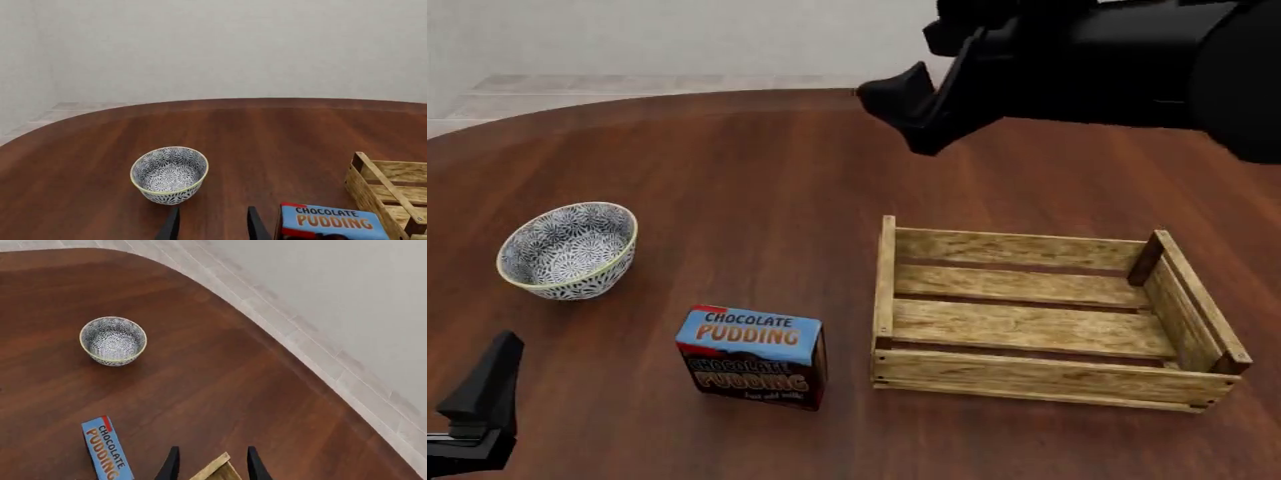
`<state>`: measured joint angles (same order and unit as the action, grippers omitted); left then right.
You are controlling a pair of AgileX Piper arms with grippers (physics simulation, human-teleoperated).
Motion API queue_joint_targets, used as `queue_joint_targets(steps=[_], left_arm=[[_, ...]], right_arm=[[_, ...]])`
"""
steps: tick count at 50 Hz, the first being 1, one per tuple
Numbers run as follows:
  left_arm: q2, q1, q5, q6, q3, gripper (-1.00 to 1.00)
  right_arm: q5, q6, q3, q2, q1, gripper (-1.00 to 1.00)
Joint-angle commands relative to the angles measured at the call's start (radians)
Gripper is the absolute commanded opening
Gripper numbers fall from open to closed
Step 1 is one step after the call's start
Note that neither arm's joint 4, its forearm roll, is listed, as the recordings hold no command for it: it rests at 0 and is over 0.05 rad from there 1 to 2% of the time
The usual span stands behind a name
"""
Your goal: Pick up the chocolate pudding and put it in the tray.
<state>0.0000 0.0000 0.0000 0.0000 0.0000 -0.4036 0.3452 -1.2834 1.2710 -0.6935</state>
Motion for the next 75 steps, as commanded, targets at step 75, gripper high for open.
queue_joint_targets(steps=[75], left_arm=[[0.0,0.0,0.0,0.0,0.0,1.0]], right_arm=[[-0.159,0.035,-0.144,0.377,-0.321,1.0]])
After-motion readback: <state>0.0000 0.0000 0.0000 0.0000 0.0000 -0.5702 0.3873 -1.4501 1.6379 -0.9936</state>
